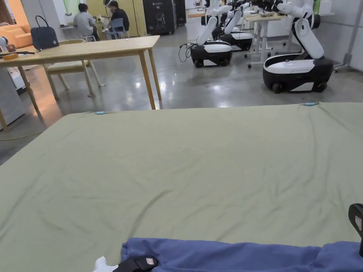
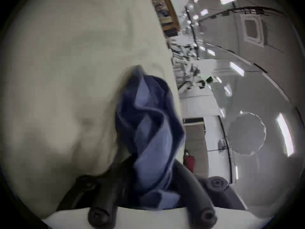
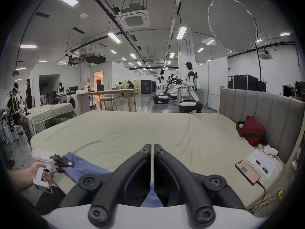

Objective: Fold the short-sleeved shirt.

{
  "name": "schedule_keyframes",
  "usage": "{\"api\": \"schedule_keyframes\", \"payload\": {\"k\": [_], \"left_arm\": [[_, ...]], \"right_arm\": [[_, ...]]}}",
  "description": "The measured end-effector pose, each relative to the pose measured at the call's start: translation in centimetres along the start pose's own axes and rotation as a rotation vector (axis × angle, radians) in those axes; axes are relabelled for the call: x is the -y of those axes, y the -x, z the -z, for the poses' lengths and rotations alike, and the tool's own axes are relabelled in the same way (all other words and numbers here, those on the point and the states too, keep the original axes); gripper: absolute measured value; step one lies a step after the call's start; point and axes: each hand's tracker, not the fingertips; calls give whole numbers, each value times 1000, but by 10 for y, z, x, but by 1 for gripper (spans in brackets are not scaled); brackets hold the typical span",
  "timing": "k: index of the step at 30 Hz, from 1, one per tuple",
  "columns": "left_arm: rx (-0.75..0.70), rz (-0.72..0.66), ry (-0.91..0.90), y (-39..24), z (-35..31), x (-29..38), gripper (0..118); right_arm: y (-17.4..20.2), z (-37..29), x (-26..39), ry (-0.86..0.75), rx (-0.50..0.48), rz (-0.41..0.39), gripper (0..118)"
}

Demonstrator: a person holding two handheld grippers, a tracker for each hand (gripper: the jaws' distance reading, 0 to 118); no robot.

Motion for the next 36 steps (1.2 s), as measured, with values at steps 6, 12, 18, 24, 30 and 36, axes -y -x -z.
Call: {"api": "schedule_keyframes", "payload": {"k": [6, 12, 18, 24, 30, 36], "left_arm": [[-13, 175, -205, -26, -41, -11, 3], [-177, 620, -328, -92, -89, -18, 3], [-222, 1272, -214, -172, -34, 75, 3], [-565, 1836, 104, -170, 81, 187, 3], [-546, 1594, 185, -149, 103, 194, 71], [-108, 898, 14, -170, 22, 123, 103]], "right_arm": [[-3, -2, 2, 25, 8, -15, 3], [-2, 1, -1, 21, -8, -15, 3], [-2, 3, 3, 49, -13, -6, 3], [-15, -8, 15, 72, 10, 10, 3], [-38, -18, 19, 97, 42, 38, 3], [-47, -16, 20, 92, 45, 61, 3]]}}
